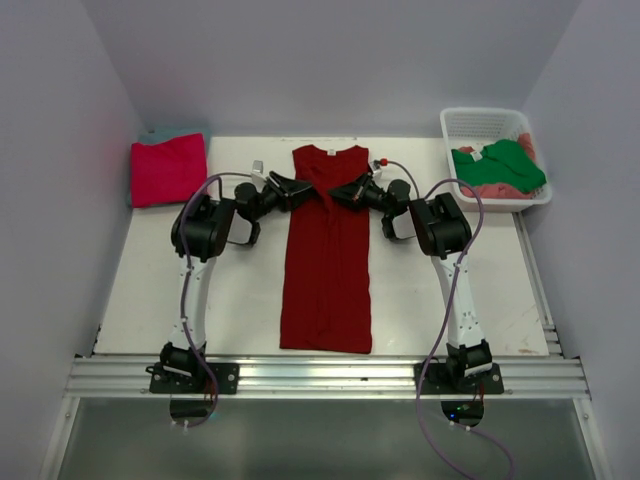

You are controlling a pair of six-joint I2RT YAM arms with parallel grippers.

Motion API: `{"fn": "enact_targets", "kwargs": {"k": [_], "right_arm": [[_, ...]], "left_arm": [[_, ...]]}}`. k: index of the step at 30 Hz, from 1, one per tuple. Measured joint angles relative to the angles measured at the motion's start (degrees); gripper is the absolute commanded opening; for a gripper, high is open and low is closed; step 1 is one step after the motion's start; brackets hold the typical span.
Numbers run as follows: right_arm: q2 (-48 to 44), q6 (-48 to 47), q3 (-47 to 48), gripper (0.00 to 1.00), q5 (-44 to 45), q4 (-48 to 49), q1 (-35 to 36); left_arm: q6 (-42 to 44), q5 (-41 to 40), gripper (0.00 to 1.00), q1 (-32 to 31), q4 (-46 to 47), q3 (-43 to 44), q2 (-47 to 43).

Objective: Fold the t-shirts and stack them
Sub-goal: Grab the bottom of the folded rectangular tshirt with both arms

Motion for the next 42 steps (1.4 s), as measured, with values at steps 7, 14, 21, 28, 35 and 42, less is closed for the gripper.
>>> {"fn": "enact_targets", "kwargs": {"k": [7, 14, 21, 28, 35, 42], "right_arm": [[0.76, 2.36, 0.28, 0.0, -0.04, 0.85, -0.17], [0.85, 3.61, 0.37, 0.0, -0.31, 0.9, -0.39], [1.03, 4.57, 0.74, 0.0, -1.49, 0.92, -0.59], [1.51, 5.09, 1.51, 0.0, -1.81, 1.4, -0.72], [1.73, 4.96, 1.81, 0.0, -2.21, 1.68, -0.85], [1.84, 4.87, 2.03, 0.0, -2.73, 1.75, -0.87]], "left_arm": [[3.45, -1.73, 0.44, -1.62, -7.23, 1.36, -0.98], [6.47, -2.27, 0.41, -1.57, -10.73, 2.73, -1.01], [10.27, -2.36, 0.32, -1.29, -15.39, 6.51, -1.49], [11.89, -1.7, 0.24, -0.13, -17.03, 9.44, -2.01], [11.89, -0.15, 0.24, 0.13, -19.1, 9.92, -5.09], [12.04, 1.25, 0.23, 0.13, -20.59, 15.91, -6.69]]}}
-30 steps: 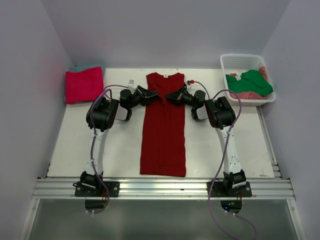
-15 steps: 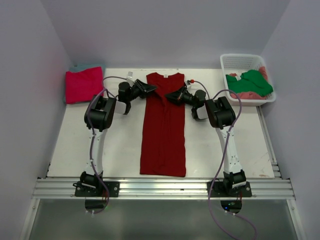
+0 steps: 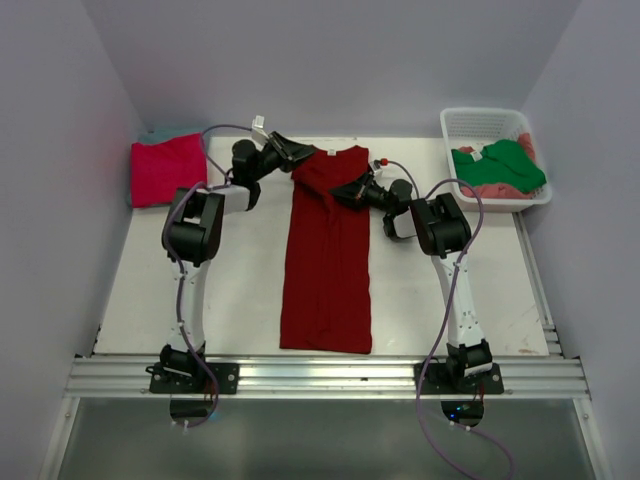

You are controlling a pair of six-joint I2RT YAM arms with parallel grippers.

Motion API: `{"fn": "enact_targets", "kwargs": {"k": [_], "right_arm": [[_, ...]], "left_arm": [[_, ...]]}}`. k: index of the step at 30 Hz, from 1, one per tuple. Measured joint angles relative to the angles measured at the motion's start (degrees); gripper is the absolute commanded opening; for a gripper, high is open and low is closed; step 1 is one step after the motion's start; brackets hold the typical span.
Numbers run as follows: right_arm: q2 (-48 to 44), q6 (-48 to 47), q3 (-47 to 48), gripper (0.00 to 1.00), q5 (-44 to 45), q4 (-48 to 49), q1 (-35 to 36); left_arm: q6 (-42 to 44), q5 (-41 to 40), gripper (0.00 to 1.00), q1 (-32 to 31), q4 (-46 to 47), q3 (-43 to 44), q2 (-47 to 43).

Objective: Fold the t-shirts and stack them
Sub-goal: Grab the bottom of the folded rectangular tshirt with both arms

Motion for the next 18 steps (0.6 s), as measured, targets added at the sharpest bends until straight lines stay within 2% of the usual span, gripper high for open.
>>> {"fn": "enact_targets", "kwargs": {"k": [6, 9, 12, 15, 18], "right_arm": [[0.0, -0.22, 0.0, 0.0, -0.15, 0.0, 0.0], [0.0, -0.39, 0.0, 0.0, -0.15, 0.0, 0.0], [0.07, -0.42, 0.15, 0.0, -0.17, 0.0, -0.02], [0.22, -0.42, 0.46, 0.0, -0.2, 0.02, -0.07], [0.52, -0.42, 0.98, 0.0, -0.2, 0.11, -0.13]], "left_arm": [[0.0, 1.11, 0.2, 0.0, -1.9, 4.09, 0.0], [0.37, 1.36, 0.13, 0.0, -2.1, 2.56, -0.28], [1.99, 0.17, 0.0, 0.0, -3.21, -6.08, -4.07], [4.74, -1.97, 0.0, -0.24, -6.54, -15.43, -9.4], [6.88, -4.0, 0.0, -0.63, -8.59, -20.35, -13.22]]}}
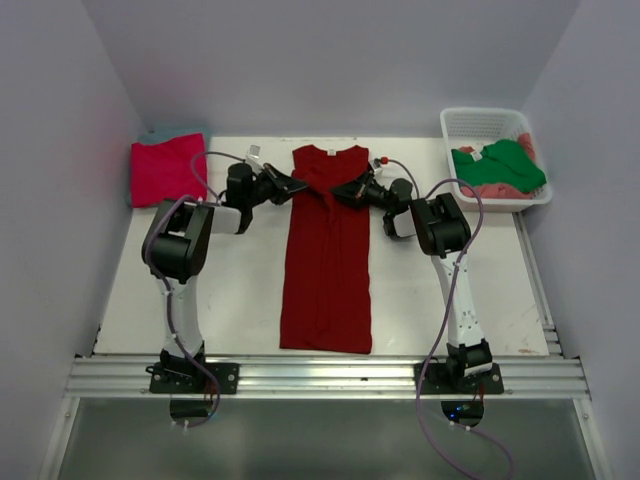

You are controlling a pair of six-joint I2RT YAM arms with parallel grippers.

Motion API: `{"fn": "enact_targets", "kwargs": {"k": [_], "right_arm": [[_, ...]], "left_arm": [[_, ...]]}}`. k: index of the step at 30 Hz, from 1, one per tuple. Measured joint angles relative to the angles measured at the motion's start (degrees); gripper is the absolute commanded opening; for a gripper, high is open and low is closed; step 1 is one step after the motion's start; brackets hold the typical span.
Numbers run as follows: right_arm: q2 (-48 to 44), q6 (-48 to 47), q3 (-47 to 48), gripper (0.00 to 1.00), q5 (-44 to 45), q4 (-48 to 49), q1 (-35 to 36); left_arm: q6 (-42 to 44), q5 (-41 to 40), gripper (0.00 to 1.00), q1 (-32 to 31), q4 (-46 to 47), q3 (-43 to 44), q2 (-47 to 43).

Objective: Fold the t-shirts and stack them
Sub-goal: Grab the bottom of the folded rectangular tshirt with both arms

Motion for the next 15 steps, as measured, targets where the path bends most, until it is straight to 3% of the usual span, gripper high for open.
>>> {"fn": "enact_targets", "kwargs": {"k": [7, 15], "right_arm": [[0.37, 0.02, 0.63, 0.0, 0.02, 0.52, -0.15], [0.39, 0.04, 0.63, 0.0, 0.0, 0.74, -0.2]], "left_arm": [[1.79, -1.97, 0.0, -0.76, -1.49, -1.29, -0.52], [1.92, -3.32, 0.0, -1.62, -6.88, 4.44, 7.34]]}}
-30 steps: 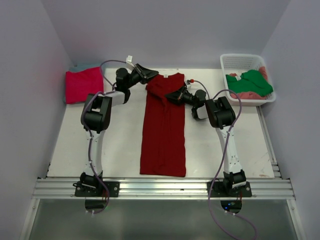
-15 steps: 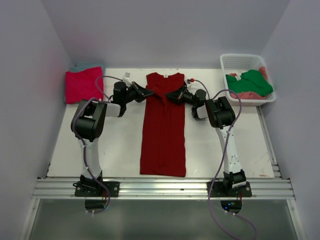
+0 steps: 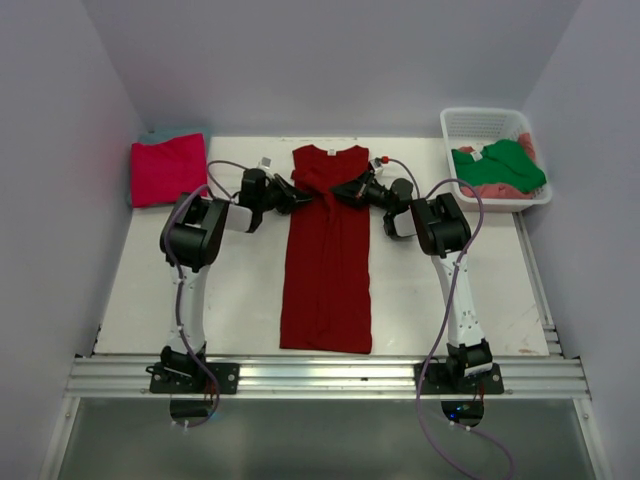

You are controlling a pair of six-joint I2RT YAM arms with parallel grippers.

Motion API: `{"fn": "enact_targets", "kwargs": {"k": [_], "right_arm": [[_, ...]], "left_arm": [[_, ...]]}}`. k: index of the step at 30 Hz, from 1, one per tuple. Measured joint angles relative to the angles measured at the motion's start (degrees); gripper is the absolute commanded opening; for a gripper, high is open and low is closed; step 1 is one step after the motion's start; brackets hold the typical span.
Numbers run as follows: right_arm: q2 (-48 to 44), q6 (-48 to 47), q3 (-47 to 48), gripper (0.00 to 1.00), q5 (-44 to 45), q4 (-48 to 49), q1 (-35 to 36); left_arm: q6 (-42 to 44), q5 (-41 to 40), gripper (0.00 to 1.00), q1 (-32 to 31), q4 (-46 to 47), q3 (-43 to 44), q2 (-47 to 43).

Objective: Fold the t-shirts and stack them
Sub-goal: Grab the bottom of the folded rectangular tshirt with both arms

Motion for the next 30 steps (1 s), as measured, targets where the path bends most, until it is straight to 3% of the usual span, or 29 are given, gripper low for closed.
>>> {"fn": "enact_targets", "kwargs": {"k": [27, 30], "right_arm": [[0.0, 0.92, 0.0, 0.0, -0.28, 0.02, 0.0], [0.04, 1.07, 0.0, 0.0, -0.52, 0.04, 0.0]], "left_arm": [[-5.16, -1.49, 0.0, -1.18, 4.61, 12.74, 10.95], [-5.51, -1.44, 0.16, -1.27, 5.95, 12.76, 10.95]]}}
